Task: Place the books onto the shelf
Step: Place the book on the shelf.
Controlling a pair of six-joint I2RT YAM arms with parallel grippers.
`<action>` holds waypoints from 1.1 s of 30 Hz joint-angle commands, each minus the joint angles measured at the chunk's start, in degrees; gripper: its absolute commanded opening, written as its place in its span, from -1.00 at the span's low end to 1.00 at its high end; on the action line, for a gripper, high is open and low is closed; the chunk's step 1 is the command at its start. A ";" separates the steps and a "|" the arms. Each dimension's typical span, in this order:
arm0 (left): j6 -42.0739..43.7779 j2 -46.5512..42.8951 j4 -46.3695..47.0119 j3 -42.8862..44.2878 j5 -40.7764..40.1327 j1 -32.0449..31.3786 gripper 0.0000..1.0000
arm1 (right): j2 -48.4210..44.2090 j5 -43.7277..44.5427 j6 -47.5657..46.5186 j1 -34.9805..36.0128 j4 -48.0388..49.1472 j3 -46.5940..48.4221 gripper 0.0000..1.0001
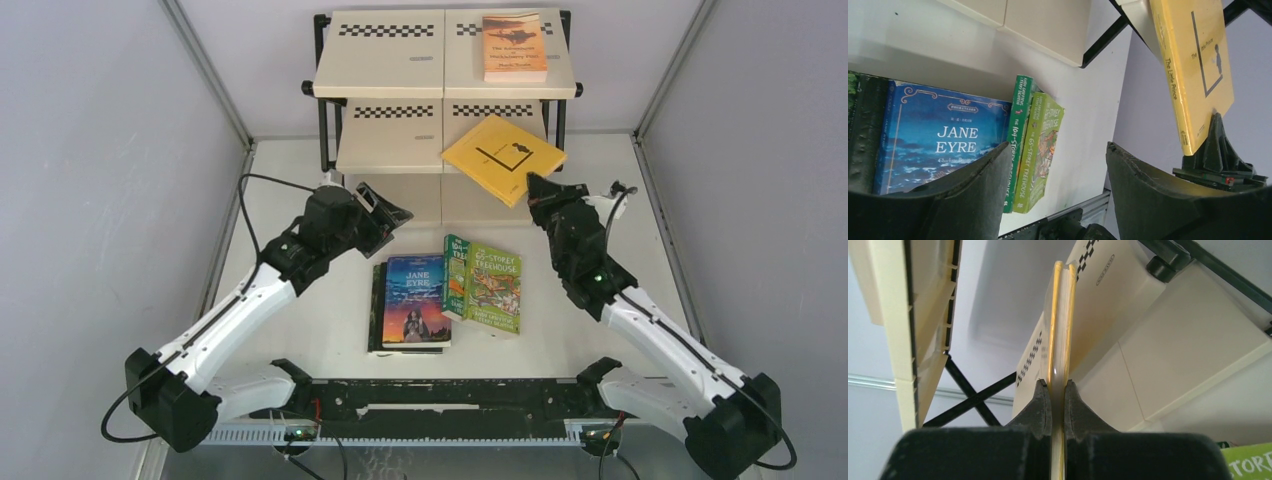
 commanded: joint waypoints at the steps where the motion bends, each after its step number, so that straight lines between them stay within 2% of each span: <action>1: 2.94 1.30 0.67 4.86 0.64 0.97 0.46 | 2.90 1.02 2.43 -1.58 14.56 4.57 -1.00; 7: 4.35 2.29 -0.18 6.46 2.02 1.69 0.46 | 7.91 3.16 3.30 -3.83 18.47 5.21 -1.00; 15: 5.51 3.05 -1.11 7.93 1.88 2.66 0.46 | 13.02 9.28 5.87 -3.69 18.76 6.68 -1.00; 24: 5.69 2.92 -1.35 8.24 1.72 3.41 0.46 | 19.40 16.64 8.98 -1.38 12.38 11.76 -1.00; 33: 6.48 1.43 -3.02 7.97 2.23 4.49 0.47 | 26.13 21.77 16.86 0.78 4.49 15.80 -1.00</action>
